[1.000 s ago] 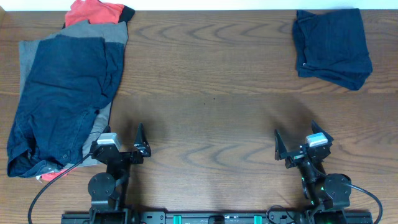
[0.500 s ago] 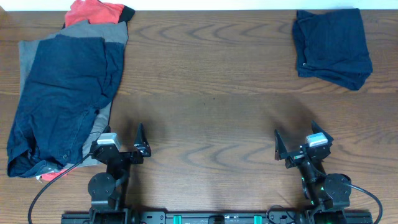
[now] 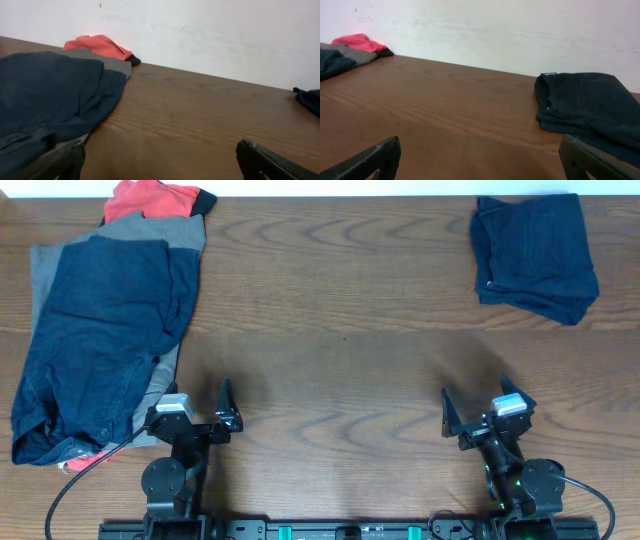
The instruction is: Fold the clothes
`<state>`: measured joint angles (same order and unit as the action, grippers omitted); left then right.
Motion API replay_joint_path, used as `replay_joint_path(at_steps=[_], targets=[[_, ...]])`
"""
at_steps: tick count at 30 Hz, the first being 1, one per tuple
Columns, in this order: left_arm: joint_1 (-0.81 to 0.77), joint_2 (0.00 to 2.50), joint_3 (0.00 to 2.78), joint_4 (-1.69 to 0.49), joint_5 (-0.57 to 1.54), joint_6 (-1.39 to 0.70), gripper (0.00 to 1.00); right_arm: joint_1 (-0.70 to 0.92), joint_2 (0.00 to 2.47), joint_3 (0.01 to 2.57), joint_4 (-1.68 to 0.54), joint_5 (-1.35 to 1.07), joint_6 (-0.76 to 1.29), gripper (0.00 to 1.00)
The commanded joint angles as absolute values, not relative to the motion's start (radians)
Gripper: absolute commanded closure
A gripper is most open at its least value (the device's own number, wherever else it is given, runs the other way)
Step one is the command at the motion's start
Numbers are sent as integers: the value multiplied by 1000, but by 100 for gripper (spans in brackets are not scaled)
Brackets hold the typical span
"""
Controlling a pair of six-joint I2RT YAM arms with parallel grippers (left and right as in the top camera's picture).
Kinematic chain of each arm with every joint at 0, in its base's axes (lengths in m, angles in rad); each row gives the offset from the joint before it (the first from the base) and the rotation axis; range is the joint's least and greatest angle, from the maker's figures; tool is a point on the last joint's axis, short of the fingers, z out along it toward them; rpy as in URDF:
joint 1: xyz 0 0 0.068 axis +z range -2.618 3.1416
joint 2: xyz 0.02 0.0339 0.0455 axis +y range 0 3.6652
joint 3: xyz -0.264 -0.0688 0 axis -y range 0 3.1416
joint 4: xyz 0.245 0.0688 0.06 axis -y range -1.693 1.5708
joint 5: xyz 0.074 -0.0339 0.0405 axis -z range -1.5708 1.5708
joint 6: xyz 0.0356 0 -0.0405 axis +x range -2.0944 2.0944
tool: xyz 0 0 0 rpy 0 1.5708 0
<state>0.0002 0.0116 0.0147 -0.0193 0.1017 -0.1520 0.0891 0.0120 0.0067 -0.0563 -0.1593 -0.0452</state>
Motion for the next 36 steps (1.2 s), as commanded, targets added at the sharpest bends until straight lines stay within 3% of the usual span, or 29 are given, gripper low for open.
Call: replay_joint_path(at_steps=[1, 17, 27, 36], targets=[[6, 4, 4, -62, 120, -134, 2, 99, 7, 6, -60, -154, -49, 1], [6, 4, 4, -60, 120, -134, 2, 98, 7, 6, -70, -14, -95, 1], [6, 20, 94, -82, 123, -134, 2, 99, 9, 10, 67, -52, -72, 1], [6, 361, 461, -263, 120, -97, 2, 99, 217, 210, 87, -93, -72, 1]])
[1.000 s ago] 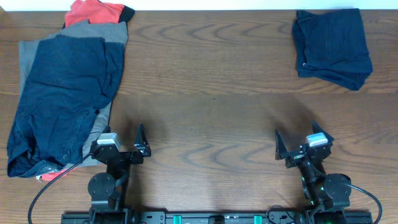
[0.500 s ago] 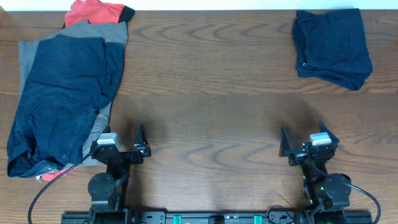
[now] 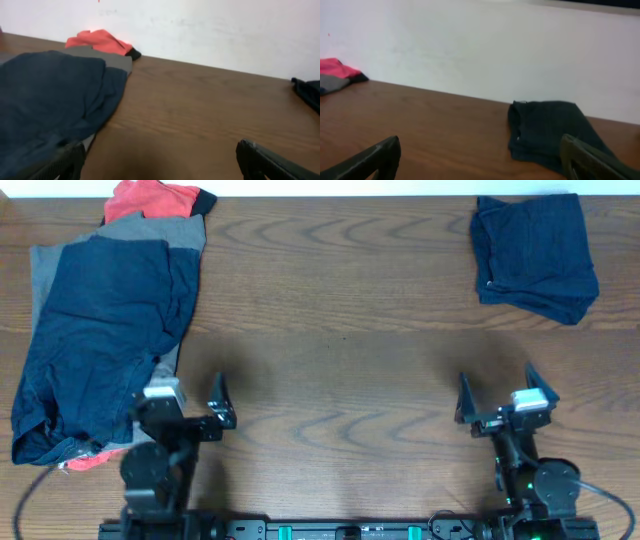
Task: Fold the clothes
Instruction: 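Reach the left gripper to the navy shorts on the pile and grasp them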
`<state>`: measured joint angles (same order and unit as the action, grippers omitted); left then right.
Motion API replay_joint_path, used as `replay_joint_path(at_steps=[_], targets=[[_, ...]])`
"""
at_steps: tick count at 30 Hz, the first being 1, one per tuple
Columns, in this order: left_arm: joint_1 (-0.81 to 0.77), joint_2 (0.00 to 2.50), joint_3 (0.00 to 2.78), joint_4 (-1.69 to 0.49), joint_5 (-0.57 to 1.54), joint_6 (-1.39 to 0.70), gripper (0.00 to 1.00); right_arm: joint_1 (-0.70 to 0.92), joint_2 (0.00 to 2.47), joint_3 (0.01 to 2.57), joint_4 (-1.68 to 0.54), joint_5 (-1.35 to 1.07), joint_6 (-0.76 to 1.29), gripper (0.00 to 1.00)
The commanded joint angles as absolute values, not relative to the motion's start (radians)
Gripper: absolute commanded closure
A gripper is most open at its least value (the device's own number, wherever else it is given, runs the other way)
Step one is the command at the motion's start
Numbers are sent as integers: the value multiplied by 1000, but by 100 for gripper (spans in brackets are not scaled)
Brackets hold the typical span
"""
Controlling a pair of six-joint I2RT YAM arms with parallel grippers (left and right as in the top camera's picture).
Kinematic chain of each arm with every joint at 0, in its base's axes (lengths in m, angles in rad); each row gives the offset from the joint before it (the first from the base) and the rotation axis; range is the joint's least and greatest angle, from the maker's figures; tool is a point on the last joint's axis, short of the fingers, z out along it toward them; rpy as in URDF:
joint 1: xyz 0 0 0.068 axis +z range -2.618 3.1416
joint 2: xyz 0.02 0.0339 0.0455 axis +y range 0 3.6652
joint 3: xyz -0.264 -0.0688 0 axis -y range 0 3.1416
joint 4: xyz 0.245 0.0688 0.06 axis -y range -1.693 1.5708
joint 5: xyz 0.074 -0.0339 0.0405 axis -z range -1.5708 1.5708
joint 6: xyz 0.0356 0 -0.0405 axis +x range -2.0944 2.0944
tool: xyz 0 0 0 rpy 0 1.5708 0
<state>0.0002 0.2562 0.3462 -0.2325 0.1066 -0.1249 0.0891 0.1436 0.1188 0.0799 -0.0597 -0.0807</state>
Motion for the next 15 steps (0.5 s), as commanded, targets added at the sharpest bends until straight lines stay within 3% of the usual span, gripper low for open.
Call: replay_joint_path(at_steps=[1, 8, 15], targets=[[6, 410, 505, -285, 120, -97, 2, 99, 263, 244, 87, -105, -72, 1], [6, 736, 865, -534, 120, -25, 2, 99, 633, 495, 72, -231, -72, 1], [6, 1003, 1203, -810, 120, 139, 2, 99, 1072, 793, -107, -392, -72, 1]])
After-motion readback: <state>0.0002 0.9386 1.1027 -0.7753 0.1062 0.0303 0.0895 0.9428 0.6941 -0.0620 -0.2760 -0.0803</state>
